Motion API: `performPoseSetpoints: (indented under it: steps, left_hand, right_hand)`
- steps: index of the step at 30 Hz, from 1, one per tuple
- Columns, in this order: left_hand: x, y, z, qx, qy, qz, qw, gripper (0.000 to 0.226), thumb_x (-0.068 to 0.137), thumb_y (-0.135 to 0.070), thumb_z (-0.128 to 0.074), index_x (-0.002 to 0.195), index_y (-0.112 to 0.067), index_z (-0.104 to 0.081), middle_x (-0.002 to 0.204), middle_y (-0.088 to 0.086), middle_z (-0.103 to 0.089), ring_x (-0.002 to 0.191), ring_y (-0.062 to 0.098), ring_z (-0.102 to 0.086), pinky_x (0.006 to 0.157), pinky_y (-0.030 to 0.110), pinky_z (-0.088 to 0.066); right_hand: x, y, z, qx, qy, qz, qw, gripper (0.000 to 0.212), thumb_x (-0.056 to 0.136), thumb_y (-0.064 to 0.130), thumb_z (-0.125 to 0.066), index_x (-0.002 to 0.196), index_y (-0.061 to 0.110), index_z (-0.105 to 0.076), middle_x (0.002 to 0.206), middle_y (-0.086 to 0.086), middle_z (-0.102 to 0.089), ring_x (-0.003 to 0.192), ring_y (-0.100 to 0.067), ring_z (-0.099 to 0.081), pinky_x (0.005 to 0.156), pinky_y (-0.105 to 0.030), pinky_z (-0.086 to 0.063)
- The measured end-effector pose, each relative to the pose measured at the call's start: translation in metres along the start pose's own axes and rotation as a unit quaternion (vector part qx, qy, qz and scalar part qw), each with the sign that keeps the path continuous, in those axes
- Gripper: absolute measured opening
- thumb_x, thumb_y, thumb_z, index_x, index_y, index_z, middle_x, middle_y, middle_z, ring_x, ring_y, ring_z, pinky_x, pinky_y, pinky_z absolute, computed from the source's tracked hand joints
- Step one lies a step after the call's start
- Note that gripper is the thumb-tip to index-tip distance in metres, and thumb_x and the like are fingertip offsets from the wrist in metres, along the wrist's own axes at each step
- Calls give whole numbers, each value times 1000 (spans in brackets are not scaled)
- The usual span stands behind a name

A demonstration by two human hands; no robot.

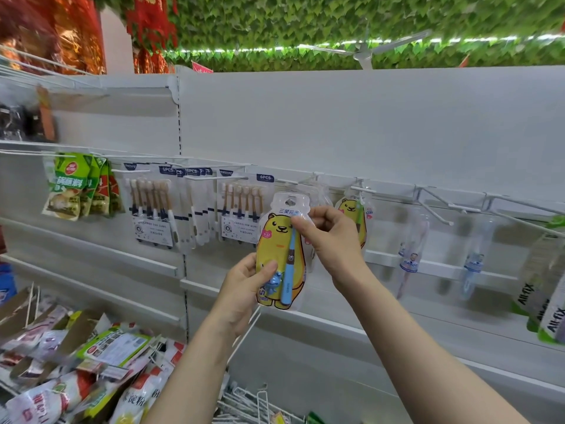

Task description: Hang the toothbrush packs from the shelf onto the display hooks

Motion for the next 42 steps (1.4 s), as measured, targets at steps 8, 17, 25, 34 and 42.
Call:
performPoseSetpoints:
  steps: [8, 17, 25, 34, 42]
  left_hand:
    - [13, 1, 5, -18, 15, -30, 999, 40, 81, -14, -66, 119, -3, -62, 112, 18, -72, 94, 26, -73, 72, 32, -60]
    - [30, 5, 7, -7, 21, -30, 999, 42, 81, -14, -67, 121, -3, -62, 113, 19, -72, 101, 31, -70, 87, 43, -59]
    - [57, 20, 10, 75, 21, -15, 997, 26, 92, -17, -63, 116, -9, -66, 107, 12, -75, 96, 26, -72, 81, 35, -58]
    - [92, 21, 18, 132, -7, -1, 991, 4, 97, -8, -59, 96, -10, -62, 86, 2, -74, 79, 17, -70, 68, 30, -54]
    - [105, 18, 11, 166, 10, -9, 986, 5, 96, -5, -59, 100, -6, -62, 92, 9, -74, 83, 21, -70, 77, 38, -58]
  right_hand:
    - [4, 1, -1, -10, -1, 45, 999, 20, 81, 25, -82, 94, 15, -69, 82, 0, -72, 72, -4, -68, 62, -17, -52]
    - [18, -6, 3, 0, -12, 34, 999, 21, 80, 22, -84, 89, 13, -67, 83, -11, -72, 66, -7, -65, 63, -22, -54]
    - [32, -24, 7, -24, -19, 3, 1000, 19, 84, 21, -80, 97, 15, -68, 81, 2, -72, 67, 1, -66, 63, -15, -52]
    - [58, -37, 11, -94, -51, -17, 994, 25, 84, 27, -79, 100, 15, -64, 91, -5, -74, 76, -11, -64, 70, -26, -53]
    - [69, -43, 19, -116, -58, -38, 991, 32, 82, 30, -81, 105, 13, -65, 98, -6, -73, 86, -18, -67, 79, -34, -57]
Point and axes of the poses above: each hand's wrist, its own x-axis towards the middle knuckle, its own z-axis out of the back of the hand, y = z × x, the point moved 9 cm from there along x, towards the middle knuckle
